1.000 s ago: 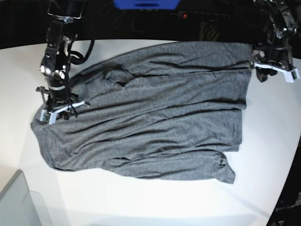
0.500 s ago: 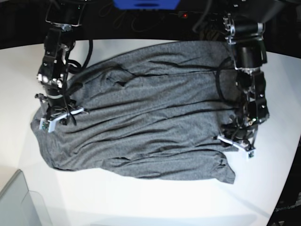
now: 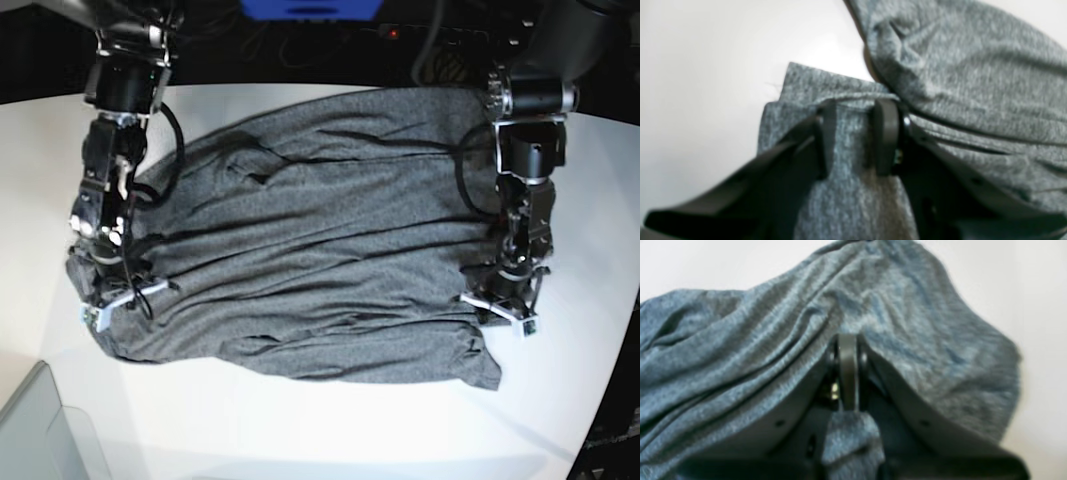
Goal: Layout the t-shirt on the table in an organized manner, then fold the t-shirt properly
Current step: 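Regrasp the shirt body lower with both grippers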
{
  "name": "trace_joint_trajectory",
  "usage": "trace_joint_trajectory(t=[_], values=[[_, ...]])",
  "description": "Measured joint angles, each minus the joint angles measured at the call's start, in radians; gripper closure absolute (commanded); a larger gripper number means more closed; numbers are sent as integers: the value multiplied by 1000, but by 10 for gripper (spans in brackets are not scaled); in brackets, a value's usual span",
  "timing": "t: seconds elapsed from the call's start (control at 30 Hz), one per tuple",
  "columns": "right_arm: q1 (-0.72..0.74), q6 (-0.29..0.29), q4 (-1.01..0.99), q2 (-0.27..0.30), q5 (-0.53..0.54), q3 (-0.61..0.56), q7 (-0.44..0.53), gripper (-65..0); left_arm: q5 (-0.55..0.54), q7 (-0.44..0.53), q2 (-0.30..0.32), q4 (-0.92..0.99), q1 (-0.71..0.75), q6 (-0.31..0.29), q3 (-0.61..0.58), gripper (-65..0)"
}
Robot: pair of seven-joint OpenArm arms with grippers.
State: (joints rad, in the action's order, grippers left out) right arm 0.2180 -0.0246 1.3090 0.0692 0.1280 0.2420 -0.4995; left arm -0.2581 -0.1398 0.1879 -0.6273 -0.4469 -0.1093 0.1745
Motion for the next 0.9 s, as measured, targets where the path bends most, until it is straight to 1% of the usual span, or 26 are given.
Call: trace_joint_trajectory(t=[0.07,0.23,0.27,0.33,0.47,0.5,0.53,0.63,0.67,0.7,0.73,0.8,0.83,0.9], values=[[59,-1,-102,-1,3,-1,-2,0,0,55,2,66,-32,1,-16,-191],[217,0,-336,-3,3,0,5,0,3,139,1,206,-113,4,-27,-191],[249,0,-383,-3,3,0,6,0,4,153,0,228,-126,4,-27,-191],[313,0,-491,-2,2,-1,21,0,5,143,0,258,-158,8,-27,-191],[383,-1,-683,15,4,-2,157,0,7,130,-3,283,-184,11,-27,-191],[389,-8,-726,26,8,-2,222,0,7,131,-3,283,-183,9,-27,-191],[394,-17,-761,37,11,-2,267,0,7,135,-2,283,-183,8,-27,-192],[407,-17,-844,71,9,-2,385,0,7,124,-2,283,-191,11,-27,-192],[407,-15,-858,84,9,0,411,0,7,118,-3,283,-194,11,-27,-192],[405,-3,-861,98,8,0,418,0,7,118,-4,282,-196,11,-27,-193],[402,32,-861,108,8,0,420,0,7,119,-4,281,-197,11,-27,-194],[401,129,-862,122,6,3,434,0,6,123,-4,280,-199,11,-26,-194],[401,151,-863,128,2,4,433,0,6,150,-8,280,-198,12,-26,-194],[399,161,-859,133,0,4,430,0,3,206,-27,280,-198,15,-25,-194]])
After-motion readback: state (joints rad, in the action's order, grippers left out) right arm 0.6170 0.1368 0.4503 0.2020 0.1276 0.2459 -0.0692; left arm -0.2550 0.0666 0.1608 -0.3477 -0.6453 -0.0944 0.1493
